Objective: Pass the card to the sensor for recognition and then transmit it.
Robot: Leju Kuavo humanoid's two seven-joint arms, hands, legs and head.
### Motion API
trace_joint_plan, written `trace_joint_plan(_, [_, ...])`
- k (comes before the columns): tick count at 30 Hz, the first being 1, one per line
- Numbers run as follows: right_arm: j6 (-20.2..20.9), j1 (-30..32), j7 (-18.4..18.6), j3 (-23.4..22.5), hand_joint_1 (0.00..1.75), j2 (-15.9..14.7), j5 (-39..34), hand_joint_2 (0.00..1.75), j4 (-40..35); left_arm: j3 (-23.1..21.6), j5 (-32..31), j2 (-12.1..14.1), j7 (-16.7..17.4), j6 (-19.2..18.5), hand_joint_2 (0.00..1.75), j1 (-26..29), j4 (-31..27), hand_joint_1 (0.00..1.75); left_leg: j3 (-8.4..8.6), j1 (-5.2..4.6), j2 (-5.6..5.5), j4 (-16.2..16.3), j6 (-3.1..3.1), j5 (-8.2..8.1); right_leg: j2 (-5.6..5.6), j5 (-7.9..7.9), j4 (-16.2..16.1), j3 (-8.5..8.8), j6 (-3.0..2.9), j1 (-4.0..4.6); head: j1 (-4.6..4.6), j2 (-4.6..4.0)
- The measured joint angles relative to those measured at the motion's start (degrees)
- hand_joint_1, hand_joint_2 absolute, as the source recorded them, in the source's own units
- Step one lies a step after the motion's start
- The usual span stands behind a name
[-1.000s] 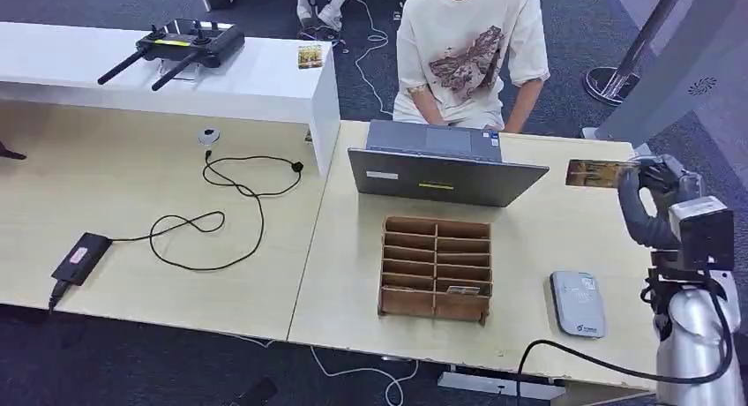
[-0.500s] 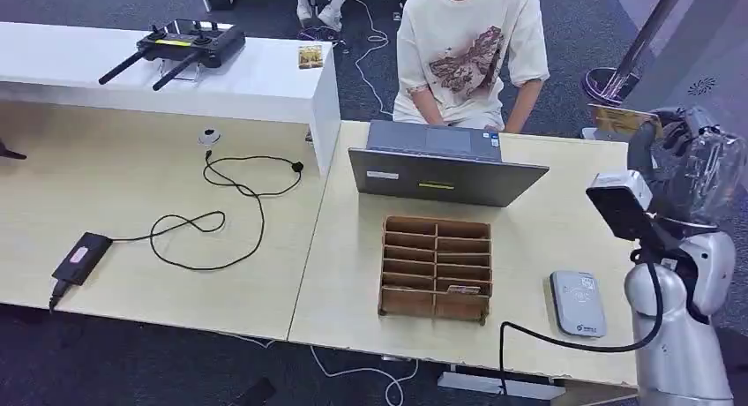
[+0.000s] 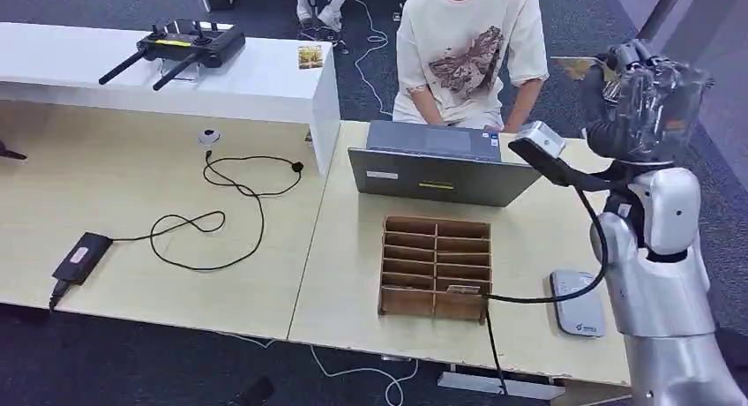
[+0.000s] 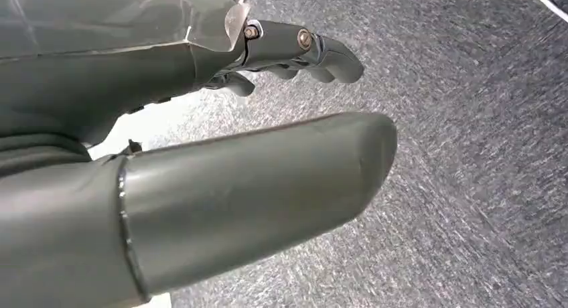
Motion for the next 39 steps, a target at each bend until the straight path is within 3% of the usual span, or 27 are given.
trace_joint_plan(7, [5.76,-8.41,2.39,5.50,1.75,0.88,1.86,1.75,8.47,0.77,-0.29,0.00,-0.35,0.02,0.00,-0.01,0.00,0.00,-0.02,0.00,-0.02,0.00,0.02,0.03,-0.01,0.04,0.01,0.00,0.01,0.00,0.00,0.00])
trace_joint_plan(10, [10.11,-12.15,3.33,7.07,1.75,1.64,1.23,1.75,12.19,1.29,-0.48,0.00,-0.55,0.04,0.00,0.01,0.00,0.00,-0.03,0.00,-0.01,0.00,0.02,0.04,-0.01,0.06,0.02,-0.01,0.00,0.00,0.00,-0.02])
trace_joint_plan(22, [22.48,-23.99,6.78,9.34,1.75,4.61,-2.38,1.75,25.63,1.69,-1.49,0.00,-0.83,0.11,0.00,0.06,0.00,0.00,-0.04,0.00,-0.03,0.02,0.04,0.06,-0.03,0.06,0.03,-0.02,-0.01,0.00,0.02,0.00])
trace_joint_plan(39, [28.92,-30.54,11.65,9.80,1.75,7.43,-3.30,1.75,36.10,1.66,-3.00,-0.17,-0.74,0.02,0.00,-0.05,0.00,0.00,-0.04,0.00,-0.02,0.06,0.04,0.06,-0.02,0.07,0.03,-0.02,0.00,0.00,0.02,0.00])
